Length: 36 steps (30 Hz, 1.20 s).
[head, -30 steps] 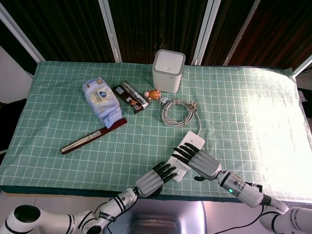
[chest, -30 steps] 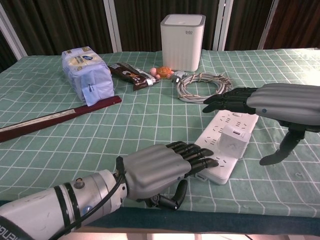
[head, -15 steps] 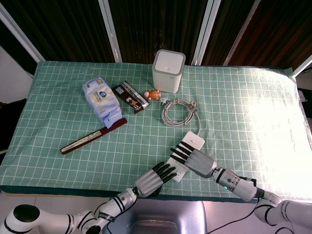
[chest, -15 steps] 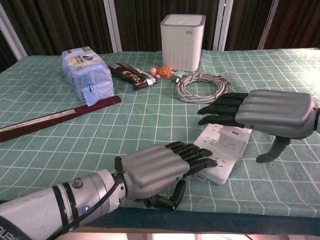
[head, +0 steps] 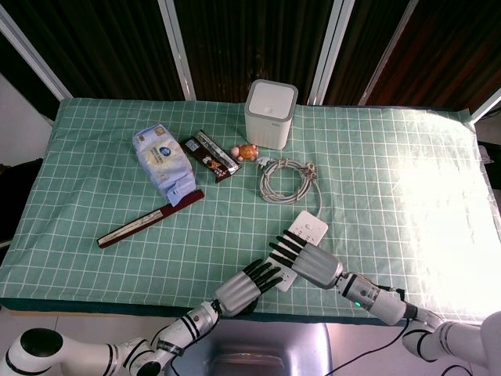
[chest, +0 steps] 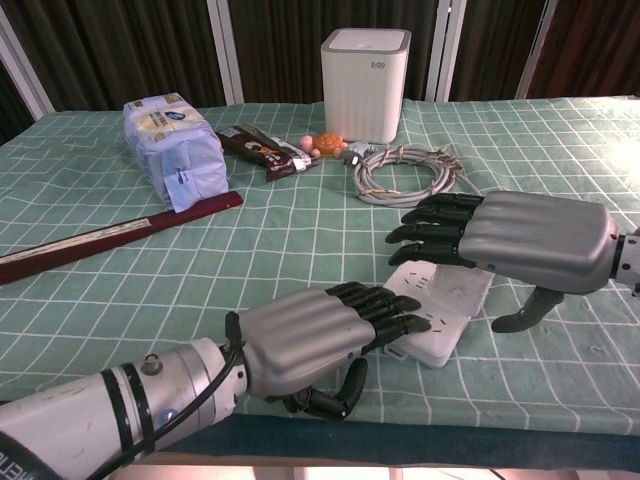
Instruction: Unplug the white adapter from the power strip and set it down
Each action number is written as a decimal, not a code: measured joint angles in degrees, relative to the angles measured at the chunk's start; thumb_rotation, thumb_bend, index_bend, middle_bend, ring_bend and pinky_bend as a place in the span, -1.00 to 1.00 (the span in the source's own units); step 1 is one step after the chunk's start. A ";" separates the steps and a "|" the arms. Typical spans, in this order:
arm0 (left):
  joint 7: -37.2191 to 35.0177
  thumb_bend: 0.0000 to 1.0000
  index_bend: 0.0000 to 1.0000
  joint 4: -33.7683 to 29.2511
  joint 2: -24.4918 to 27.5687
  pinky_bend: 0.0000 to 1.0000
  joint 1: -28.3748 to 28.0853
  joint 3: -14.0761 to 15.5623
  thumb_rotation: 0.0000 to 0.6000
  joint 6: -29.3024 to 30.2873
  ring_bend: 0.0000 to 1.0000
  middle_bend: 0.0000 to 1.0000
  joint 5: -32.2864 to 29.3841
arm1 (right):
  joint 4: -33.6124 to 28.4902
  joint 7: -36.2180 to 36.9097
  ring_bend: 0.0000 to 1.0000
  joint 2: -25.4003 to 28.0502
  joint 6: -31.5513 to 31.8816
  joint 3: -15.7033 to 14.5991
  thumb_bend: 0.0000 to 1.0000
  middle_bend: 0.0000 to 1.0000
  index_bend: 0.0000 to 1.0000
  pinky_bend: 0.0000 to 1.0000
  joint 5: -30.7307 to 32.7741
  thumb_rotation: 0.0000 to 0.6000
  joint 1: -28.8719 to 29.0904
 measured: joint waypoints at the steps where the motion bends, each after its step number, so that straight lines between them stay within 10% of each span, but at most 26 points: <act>1: -0.02 0.66 -1.00 -0.01 0.04 -0.89 0.00 0.05 0.33 -0.03 -1.00 -1.00 -0.03 | 0.22 -0.05 -0.80 -0.21 0.01 -0.03 -0.38 -0.54 -0.31 -0.56 0.05 1.00 0.00; 36: 0.44 0.66 -1.00 0.23 0.24 -0.89 -0.21 0.77 0.34 -0.14 -1.00 -1.00 -0.49 | 1.29 1.53 -0.45 -1.23 1.15 -0.88 -0.07 -0.28 0.14 -0.18 1.59 1.00 0.34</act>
